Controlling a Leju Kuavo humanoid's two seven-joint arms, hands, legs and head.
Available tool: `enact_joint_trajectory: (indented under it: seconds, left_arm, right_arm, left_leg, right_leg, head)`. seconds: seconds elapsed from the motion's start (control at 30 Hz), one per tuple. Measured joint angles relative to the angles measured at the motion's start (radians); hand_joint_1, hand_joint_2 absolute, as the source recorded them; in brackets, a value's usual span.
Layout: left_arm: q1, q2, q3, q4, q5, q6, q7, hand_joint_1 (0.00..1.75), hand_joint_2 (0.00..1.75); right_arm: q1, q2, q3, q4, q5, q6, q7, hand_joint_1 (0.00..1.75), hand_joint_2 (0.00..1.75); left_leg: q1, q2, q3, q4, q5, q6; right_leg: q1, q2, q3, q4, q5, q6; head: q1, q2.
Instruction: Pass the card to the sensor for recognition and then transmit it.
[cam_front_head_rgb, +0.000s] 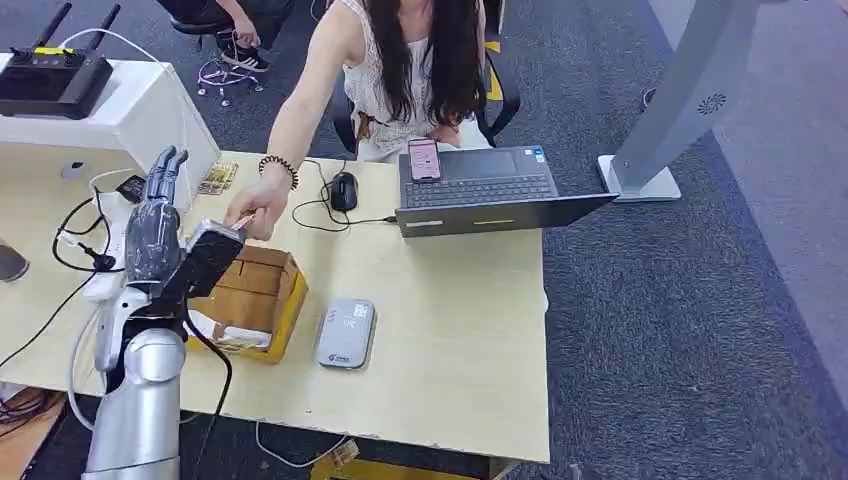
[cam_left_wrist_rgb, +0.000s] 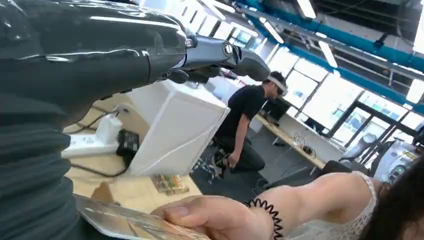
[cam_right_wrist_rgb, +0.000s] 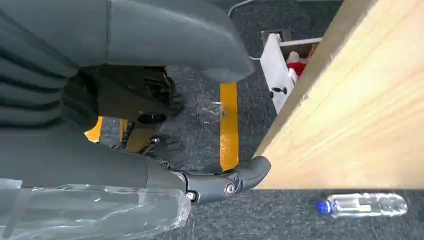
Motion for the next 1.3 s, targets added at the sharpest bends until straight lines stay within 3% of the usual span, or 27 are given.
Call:
enact_joint_trajectory:
  seconds: [0.67,1.13,1.17,1.3]
  left_arm:
    - [-0.222,0.1,-0.297,0.057,-0.554,0.215,0.224,0.0,1.75]
    - [-0.241,0.119,-0.33,0.072,-0.562,0.223,0.232,0.0,1.75]
    - [-0.241,0.12,-0.331,0.072,-0.562,0.223,0.232,1.75,1.75]
    - [-0.241,0.121,-0.331,0.076,-0.532,0.198,0.227,1.75,1.75]
  right_arm:
    - [-0.038,0.022,-0.033,0.019,0.094,0.04,0.061,0.0,0.0]
    - [-0.041,0.025,-0.045,0.025,0.097,0.045,0.065,0.0,0.0]
    - [-0.042,0.025,-0.045,0.025,0.097,0.045,0.066,0.0,0.0]
    - [-0.042,0.025,-0.046,0.027,0.113,0.046,0.088,0.0,0.0]
  left_leg:
    - [0.0,0.0,0.0,0.0,0.0,0.0]
    - [0.0,0.0,0.0,0.0,0.001,-0.001]
    - [0.0,0.0,0.0,0.0,0.001,-0.001]
    - [0.0,0.0,0.0,0.0,0.001,-0.001]
  right_leg:
    - [0.0,0.0,0.0,0.001,0.001,-0.001]
    - [0.0,0.0,0.0,0.001,0.001,-0.001]
    - [0.0,0.0,0.0,0.001,0.001,-0.001]
    - [0.0,0.0,0.0,0.001,0.001,-0.001]
  head:
    - [0.0,0.0]
    - [0.0,0.0]
    - [0.0,0.0]
    - [0.0,0.0]
